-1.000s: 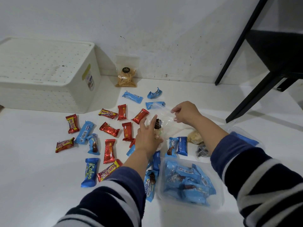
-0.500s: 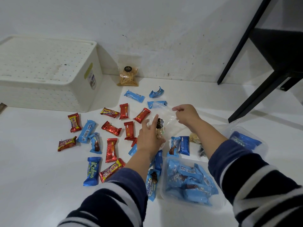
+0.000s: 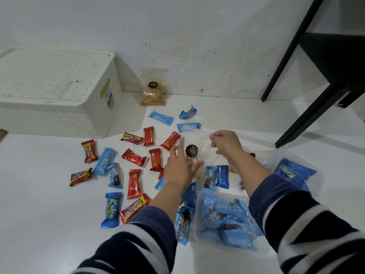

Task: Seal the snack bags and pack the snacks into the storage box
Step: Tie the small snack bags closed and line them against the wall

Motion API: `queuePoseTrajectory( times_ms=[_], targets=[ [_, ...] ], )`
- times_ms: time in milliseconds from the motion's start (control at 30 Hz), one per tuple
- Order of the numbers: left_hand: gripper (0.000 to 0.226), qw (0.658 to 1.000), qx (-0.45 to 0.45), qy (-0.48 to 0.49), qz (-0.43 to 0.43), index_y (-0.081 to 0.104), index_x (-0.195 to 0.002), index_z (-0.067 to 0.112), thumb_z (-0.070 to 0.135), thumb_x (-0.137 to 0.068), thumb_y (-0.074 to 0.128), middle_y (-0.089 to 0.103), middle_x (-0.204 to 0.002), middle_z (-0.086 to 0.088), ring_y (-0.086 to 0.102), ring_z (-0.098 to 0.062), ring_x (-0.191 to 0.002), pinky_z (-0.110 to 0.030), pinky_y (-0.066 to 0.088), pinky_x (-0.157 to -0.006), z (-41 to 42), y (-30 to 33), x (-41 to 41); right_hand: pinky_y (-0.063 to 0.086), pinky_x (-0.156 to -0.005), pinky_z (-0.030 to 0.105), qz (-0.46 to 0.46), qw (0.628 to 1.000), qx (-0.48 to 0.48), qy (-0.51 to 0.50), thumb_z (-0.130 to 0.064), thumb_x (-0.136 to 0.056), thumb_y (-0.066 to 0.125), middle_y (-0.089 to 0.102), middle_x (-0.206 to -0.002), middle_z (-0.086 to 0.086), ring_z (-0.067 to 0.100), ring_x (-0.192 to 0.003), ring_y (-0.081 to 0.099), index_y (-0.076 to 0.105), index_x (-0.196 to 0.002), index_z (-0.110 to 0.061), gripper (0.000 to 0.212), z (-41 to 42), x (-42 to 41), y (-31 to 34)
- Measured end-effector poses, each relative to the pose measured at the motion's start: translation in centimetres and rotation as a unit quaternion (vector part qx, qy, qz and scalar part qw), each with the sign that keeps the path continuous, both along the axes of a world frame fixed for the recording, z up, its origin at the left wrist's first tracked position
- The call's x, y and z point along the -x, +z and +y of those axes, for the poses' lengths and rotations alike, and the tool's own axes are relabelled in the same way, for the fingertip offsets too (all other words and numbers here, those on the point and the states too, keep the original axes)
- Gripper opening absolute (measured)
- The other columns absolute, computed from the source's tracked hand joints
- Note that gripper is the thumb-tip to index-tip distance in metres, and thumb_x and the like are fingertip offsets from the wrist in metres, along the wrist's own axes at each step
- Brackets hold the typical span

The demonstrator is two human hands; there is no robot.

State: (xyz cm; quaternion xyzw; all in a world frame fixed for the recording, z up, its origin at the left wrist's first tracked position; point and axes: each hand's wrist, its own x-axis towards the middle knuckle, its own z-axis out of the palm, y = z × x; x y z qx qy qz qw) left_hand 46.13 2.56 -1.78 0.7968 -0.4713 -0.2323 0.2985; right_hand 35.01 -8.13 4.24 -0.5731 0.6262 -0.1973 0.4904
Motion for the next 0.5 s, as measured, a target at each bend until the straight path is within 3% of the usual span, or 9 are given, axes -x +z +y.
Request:
queuePoseTrajectory(
  times_ms=[67,133,233,300,500],
  targets=[
    [0.067,0.991,0.078,0.071,0.079,0.019,-0.146,0.030,0.046,-0.091,0.054,0.041,-0.145,0.004,0.057,-0.017,-0.114,-0.042,0.047,-0.099,-0.8,0.7,-0.1,0.050,-0.082,0.034,0.003,0.999,-0.007,0.031,-0.019,-0.093,0.055,0.060,-0.072,-0.001,0.018,-0.084,0.059,0.062,-0.081,-0.018,0.014,-0.1,0.2,0.1],
    [0.046,0.982,0.100,0.109,0.119,0.036,-0.138,0.022,0.039,-0.097,0.046,0.053,-0.134,0.003,0.053,-0.017,-0.120,-0.034,0.043,-0.101,-2.2,1.7,-0.9,0.046,-0.068,0.025,0.009,0.998,0.004,0.062,-0.020,-0.094,0.055,0.059,-0.072,-0.002,0.015,-0.079,0.058,0.063,-0.090,-0.015,0.010,0.0,0.3,0.3],
    [0.020,0.971,0.115,0.112,0.180,0.058,-0.105,0.017,0.031,-0.099,0.045,0.065,-0.095,0.009,0.061,-0.014,-0.100,-0.032,0.047,-0.093,-3.8,3.0,-2.1,0.039,-0.057,0.020,0.015,0.996,0.025,0.081,-0.019,-0.095,0.054,0.057,-0.073,-0.005,0.011,-0.072,0.056,0.062,-0.093,-0.014,0.010,0.0,0.3,0.4],
    [0.016,0.963,0.120,0.112,0.215,0.059,-0.097,0.018,0.029,-0.098,0.048,0.064,-0.085,0.014,0.062,-0.012,-0.092,-0.032,0.048,-0.092,-4.1,3.0,-2.6,0.040,-0.058,0.019,0.012,0.996,0.029,0.082,-0.018,-0.094,0.054,0.057,-0.073,-0.005,0.013,-0.073,0.057,0.064,-0.097,-0.011,0.013,0.0,0.3,0.4],
    [0.011,0.931,0.143,0.087,0.324,0.061,-0.092,0.021,0.031,-0.094,0.056,0.068,-0.087,0.004,0.065,-0.017,-0.091,-0.026,0.048,-0.084,-4.3,3.0,-2.8,0.048,-0.071,0.022,-0.013,0.995,0.057,0.084,-0.017,-0.089,0.061,0.065,-0.091,0.000,0.016,-0.083,0.060,0.066,-0.092,-0.013,0.008,-0.2,-0.1,0.7]
  ],
)
